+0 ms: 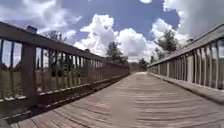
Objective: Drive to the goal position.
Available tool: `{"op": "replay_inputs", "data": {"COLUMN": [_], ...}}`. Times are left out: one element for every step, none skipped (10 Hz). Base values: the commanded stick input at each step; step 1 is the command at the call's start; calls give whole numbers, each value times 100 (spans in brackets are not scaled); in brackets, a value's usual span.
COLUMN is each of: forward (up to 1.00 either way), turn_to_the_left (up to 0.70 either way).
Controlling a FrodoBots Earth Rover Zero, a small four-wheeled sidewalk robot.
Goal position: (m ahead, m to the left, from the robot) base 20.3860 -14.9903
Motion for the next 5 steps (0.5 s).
{"op": "replay_inputs", "data": {"forward": [0,0,0,0,3], "turn_to_the_left": [-16,-4,0,0,0]}}
